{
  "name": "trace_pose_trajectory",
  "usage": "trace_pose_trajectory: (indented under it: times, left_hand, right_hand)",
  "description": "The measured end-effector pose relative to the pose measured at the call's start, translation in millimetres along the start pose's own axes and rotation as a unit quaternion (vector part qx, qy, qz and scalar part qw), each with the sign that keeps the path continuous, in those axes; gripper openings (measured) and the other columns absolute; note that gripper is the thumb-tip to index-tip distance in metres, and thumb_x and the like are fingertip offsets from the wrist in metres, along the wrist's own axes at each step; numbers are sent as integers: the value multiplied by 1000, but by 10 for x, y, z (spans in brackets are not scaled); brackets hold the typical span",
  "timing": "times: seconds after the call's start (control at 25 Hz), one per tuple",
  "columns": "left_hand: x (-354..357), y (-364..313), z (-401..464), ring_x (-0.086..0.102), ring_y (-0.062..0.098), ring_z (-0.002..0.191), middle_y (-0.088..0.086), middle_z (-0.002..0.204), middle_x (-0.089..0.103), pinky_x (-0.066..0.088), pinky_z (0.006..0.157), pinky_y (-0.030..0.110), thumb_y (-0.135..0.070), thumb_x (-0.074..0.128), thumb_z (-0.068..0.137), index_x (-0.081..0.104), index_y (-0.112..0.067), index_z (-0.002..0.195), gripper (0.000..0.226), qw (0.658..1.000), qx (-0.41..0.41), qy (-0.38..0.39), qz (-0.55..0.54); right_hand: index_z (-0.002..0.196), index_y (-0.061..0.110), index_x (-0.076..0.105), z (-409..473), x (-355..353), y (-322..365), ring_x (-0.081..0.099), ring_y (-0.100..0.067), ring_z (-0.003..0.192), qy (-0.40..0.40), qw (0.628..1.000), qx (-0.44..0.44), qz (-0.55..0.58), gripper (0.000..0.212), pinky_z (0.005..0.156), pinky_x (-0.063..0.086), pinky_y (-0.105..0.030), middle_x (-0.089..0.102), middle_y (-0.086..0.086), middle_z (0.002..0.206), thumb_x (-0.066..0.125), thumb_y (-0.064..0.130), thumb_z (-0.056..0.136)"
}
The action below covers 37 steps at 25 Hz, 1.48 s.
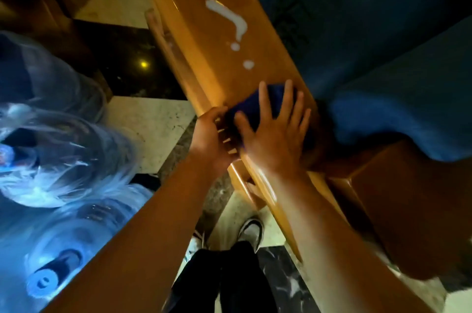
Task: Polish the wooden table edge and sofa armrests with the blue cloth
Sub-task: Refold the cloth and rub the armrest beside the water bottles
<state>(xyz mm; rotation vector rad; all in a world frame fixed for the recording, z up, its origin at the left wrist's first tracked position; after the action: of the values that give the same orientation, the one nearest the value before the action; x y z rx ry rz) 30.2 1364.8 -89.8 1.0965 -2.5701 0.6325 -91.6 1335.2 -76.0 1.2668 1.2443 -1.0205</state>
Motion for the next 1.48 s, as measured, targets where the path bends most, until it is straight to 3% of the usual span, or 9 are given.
trace_pose_trajectory:
  times: [0.36,0.68,0.88,1.04,1.08,1.12,1.16,1.32,1.48]
  left_hand:
    - [116,-660,199,68,36,111,13,121,73,51,101,55,-60,57,88,68,-14,120,58,997,11,-62,-51]
    - [141,-1065,410,70,35,101,15,114,74,60,65,46,-63,40,97,65,-16,123,59,990,-61,-122,-37]
    - [237,-1978,821,65,39,118,17,133,67,49,105,56,-59,35,102,56,-20,142,60,983,62,-150,-84]
    - [185,-2265,920,24,37,134,12,139,49,44,99,42,-50,34,105,49,-8,147,62,974,77,-190,-101]
    - [172,-2262,896,18,31,135,7,113,77,57,87,34,-43,35,105,64,2,125,57,973,69,-197,-94]
    - [132,-2236,900,-10,0,64,2,77,79,62,60,25,-37,35,104,67,-1,89,50,974,55,-197,-92]
    - [114,-2249,915,58,18,43,-6,48,47,49,40,19,-33,36,102,52,-10,63,48,975,45,-201,-82]
    - [145,-2366,990,51,16,41,-1,52,53,44,46,20,-34,37,96,47,-21,50,49,979,48,-195,-30]
    - [241,-2322,1002,75,31,98,12,111,78,61,81,44,-43,30,105,71,-16,119,51,980,61,-188,-14]
  right_hand:
    - [161,33,27,-129,-46,172,18,-43,154,-3,995,96,12,81,123,13,-60,20,-15,170,29,78,93]
    - [137,15,58,1991,-168,275,57,-47,123,69,958,257,104,83,106,39,-54,60,-25,136,25,78,93]
    - [128,9,68,2626,-79,1,61,-36,122,207,878,288,320,71,93,43,-37,65,-20,134,40,67,99]
    - [140,17,56,1665,-175,-138,55,-41,128,125,963,208,121,83,112,41,-53,59,-20,142,15,73,94]
    - [150,19,47,1285,-228,-41,46,-42,137,106,981,148,61,78,117,34,-55,49,-20,153,15,69,98]
    - [156,21,37,944,-265,111,34,-43,147,105,990,96,18,74,120,27,-58,35,-19,162,18,65,100]
    - [159,22,32,764,-296,270,24,-45,152,110,992,59,5,72,121,22,-61,25,-18,167,20,63,101]
    - [162,30,23,1336,-180,723,11,-44,156,90,991,-101,9,75,125,13,-60,15,-14,171,32,70,99]
    - [160,22,29,2516,-122,1219,35,-51,143,22,1000,-7,20,83,115,28,-62,34,-27,160,29,74,95]
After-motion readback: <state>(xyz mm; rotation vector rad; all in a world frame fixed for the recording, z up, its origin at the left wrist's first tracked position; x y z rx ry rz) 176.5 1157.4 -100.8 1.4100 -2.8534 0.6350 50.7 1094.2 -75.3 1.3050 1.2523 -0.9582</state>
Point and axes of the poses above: each hand's wrist, its own z-axis towards the middle knuckle, its own x-axis out of the palm, y = z × x, the point moved 2 cm from there along z, towards the middle knuckle
